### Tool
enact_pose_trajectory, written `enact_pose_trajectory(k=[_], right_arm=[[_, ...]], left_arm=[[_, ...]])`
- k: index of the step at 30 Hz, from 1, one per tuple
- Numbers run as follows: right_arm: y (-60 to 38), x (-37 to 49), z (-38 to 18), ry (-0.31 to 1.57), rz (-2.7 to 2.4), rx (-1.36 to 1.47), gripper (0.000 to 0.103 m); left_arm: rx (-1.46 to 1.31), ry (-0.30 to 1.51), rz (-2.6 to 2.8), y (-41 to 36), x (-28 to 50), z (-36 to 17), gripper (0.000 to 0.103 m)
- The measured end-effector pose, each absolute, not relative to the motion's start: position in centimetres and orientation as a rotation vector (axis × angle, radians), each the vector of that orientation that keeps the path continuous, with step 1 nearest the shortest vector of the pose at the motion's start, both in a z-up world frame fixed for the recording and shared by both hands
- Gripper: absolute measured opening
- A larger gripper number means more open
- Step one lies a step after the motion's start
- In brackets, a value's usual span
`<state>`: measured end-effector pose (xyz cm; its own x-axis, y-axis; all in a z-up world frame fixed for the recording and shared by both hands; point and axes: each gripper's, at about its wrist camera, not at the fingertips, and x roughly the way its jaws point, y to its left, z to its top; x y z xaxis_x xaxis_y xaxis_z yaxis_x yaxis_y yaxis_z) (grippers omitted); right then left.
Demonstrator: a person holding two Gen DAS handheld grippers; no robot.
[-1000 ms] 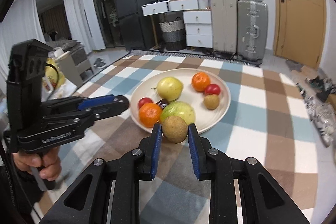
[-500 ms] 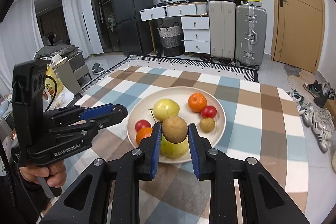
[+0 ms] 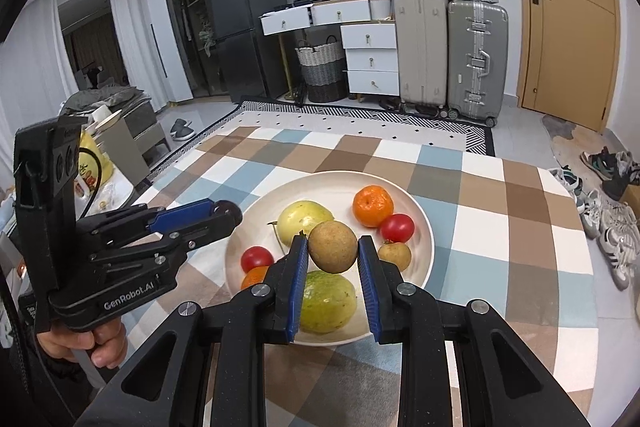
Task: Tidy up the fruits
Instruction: 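Carry the cherry and brown fruit onto the plate and release both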
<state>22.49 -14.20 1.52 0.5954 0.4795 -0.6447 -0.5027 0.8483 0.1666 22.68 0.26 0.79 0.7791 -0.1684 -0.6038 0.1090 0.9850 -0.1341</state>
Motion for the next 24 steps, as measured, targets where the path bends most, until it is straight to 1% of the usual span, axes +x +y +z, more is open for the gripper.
enact_pose_trajectory(k=[9,14,16,17,18,22,23,24], right_arm=[[-13.6,23.6,-1.1,0.79,0.519,-0.036,0.026],[-13.3,23.8,-1.6,0.793,0.508,-0.026,0.026],[-13.3,23.7,-1.5,0.789,0.51,-0.026,0.03],[-13.4,23.7,-1.4,0.786,0.511,-0.025,0.037],[-13.5,23.6,-1.3,0.776,0.508,-0.019,0.047],[-14.1,23.5,-0.8,0.759,0.482,-0.013,0.051],[-14.3,23.6,-0.7,0.758,0.477,-0.006,0.055],[-14.5,23.5,-0.6,0.757,0.471,0.001,0.063]], left_arm=[[-0.069,0.675,-0.155,-0.5,23.5,-0.4,0.023],[-0.067,0.681,-0.157,-0.5,23.7,-0.8,0.023],[-0.069,0.68,-0.158,-0.5,23.7,-0.8,0.023],[-0.069,0.68,-0.159,-0.5,23.7,-0.8,0.023],[-0.067,0.679,-0.159,-0.6,23.7,-0.8,0.023],[-0.07,0.676,-0.159,-0.5,23.8,-0.9,0.023],[-0.07,0.676,-0.16,-0.5,23.9,-0.9,0.023],[-0.068,0.677,-0.161,-0.5,23.9,-1.0,0.023]])
